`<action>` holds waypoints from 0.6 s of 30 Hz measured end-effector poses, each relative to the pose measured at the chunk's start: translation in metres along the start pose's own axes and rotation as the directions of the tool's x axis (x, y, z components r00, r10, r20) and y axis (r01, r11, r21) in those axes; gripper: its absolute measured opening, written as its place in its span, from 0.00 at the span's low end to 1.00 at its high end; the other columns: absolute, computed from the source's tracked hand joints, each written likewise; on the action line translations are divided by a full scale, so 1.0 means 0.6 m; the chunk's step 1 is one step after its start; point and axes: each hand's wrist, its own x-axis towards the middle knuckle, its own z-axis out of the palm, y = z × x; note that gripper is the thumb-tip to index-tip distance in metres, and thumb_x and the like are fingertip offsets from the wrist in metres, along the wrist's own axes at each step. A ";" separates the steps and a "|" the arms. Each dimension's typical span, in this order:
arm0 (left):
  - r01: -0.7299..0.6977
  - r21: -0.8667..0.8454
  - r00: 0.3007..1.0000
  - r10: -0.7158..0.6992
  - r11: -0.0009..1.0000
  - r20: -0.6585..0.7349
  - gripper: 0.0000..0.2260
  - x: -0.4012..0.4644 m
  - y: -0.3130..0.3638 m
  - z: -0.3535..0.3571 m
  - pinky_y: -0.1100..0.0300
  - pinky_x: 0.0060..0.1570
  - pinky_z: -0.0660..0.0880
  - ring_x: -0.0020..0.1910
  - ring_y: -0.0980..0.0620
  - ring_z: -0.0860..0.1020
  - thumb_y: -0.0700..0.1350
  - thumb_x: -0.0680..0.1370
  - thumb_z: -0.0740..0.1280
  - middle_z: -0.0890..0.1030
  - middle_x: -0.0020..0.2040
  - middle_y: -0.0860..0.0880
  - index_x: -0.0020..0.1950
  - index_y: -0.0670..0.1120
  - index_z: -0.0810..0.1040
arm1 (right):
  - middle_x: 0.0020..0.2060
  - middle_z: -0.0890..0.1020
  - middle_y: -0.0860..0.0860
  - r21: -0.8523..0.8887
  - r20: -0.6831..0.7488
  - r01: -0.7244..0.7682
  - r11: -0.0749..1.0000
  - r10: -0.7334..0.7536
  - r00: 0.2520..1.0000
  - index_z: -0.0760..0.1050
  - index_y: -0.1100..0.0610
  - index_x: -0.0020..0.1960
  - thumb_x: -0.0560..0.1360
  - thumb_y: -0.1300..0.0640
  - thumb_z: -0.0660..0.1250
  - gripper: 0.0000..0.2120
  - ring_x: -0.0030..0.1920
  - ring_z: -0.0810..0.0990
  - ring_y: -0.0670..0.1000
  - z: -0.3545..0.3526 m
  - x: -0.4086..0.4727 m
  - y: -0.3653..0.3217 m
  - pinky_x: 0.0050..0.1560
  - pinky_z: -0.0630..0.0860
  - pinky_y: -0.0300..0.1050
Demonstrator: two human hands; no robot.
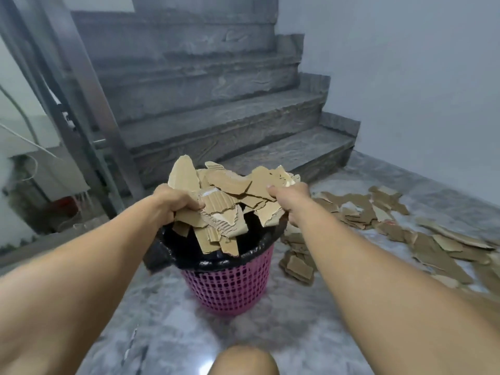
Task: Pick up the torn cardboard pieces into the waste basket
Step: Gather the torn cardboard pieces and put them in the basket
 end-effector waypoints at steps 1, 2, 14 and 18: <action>0.026 0.005 0.999 -0.026 1.000 0.027 0.24 0.004 -0.014 -0.008 0.45 0.23 0.78 0.36 0.40 0.81 0.30 0.65 0.77 0.80 0.44 0.37 0.58 0.34 0.73 | 0.58 0.80 0.57 -0.022 0.046 -0.019 1.000 0.020 0.999 0.69 0.61 0.65 0.64 0.47 0.77 0.35 0.56 0.81 0.60 0.020 0.003 0.006 0.57 0.79 0.58; 0.056 -0.008 0.996 -0.056 0.998 0.068 0.26 0.010 -0.028 -0.014 0.43 0.29 0.80 0.40 0.38 0.81 0.32 0.64 0.78 0.81 0.48 0.36 0.59 0.33 0.72 | 0.58 0.80 0.56 -0.041 0.084 -0.053 0.998 0.056 0.995 0.69 0.60 0.64 0.66 0.46 0.76 0.34 0.57 0.80 0.60 0.035 -0.003 0.007 0.57 0.79 0.57; -0.065 0.302 0.992 0.028 0.951 0.127 0.24 0.040 -0.064 0.050 0.48 0.55 0.75 0.59 0.43 0.76 0.50 0.68 0.79 0.77 0.56 0.45 0.57 0.41 0.76 | 0.51 0.79 0.62 -0.042 0.111 -0.131 0.991 0.135 0.985 0.71 0.66 0.66 0.80 0.57 0.65 0.18 0.48 0.81 0.58 -0.029 -0.007 0.049 0.36 0.83 0.49; -0.250 0.279 0.966 0.218 0.927 0.142 0.12 0.023 -0.032 0.137 0.51 0.46 0.81 0.44 0.46 0.81 0.47 0.70 0.77 0.82 0.47 0.40 0.45 0.44 0.76 | 0.45 0.79 0.59 -0.081 0.070 -0.168 0.982 0.174 0.982 0.72 0.64 0.66 0.80 0.56 0.65 0.18 0.43 0.82 0.56 -0.126 -0.013 0.077 0.37 0.83 0.50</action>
